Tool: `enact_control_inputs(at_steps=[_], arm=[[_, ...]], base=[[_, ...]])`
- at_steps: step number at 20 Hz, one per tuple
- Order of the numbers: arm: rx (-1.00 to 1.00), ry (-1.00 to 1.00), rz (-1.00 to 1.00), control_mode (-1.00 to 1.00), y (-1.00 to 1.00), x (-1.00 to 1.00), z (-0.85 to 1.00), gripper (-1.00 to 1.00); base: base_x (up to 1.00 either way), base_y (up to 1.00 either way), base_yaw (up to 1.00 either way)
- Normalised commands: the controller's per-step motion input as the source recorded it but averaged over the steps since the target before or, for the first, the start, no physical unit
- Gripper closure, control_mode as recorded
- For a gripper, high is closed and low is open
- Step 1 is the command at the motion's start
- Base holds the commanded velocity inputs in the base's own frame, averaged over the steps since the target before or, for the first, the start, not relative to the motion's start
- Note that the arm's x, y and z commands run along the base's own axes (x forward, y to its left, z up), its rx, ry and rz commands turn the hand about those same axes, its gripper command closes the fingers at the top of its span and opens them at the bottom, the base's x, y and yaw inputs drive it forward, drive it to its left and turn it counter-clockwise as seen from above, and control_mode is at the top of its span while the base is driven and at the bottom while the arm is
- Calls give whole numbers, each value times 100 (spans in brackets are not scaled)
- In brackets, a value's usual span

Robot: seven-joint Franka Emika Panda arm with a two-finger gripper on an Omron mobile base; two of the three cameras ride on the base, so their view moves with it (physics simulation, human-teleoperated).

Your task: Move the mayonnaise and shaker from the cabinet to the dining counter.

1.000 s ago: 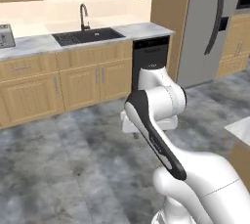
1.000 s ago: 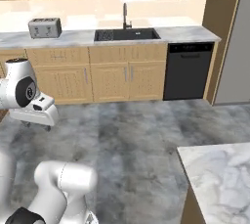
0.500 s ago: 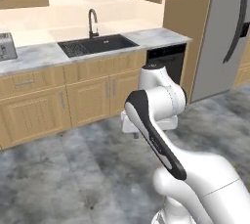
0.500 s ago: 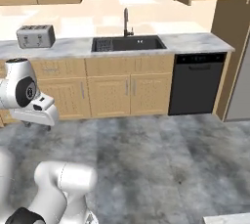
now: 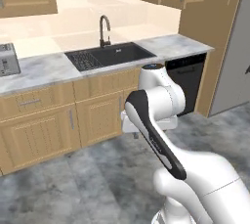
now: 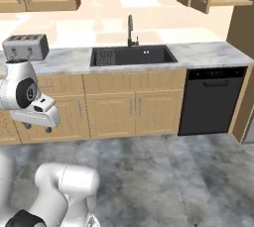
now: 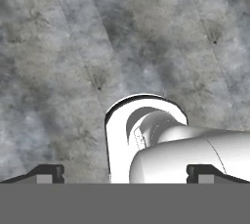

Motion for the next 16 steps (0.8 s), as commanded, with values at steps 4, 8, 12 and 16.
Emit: enact_control_inputs(at_steps=[4, 8, 12, 16], arm=[[0, 0, 0, 100, 0, 0, 0, -100], [0, 0, 0, 100, 0, 0, 0, -100], [0, 0, 0, 100, 0, 0, 0, -100], [0, 0, 0, 100, 0, 0, 0, -100]], base=[[100, -25, 0], [82, -92, 1], [48, -100, 2], [25, -100, 3]])
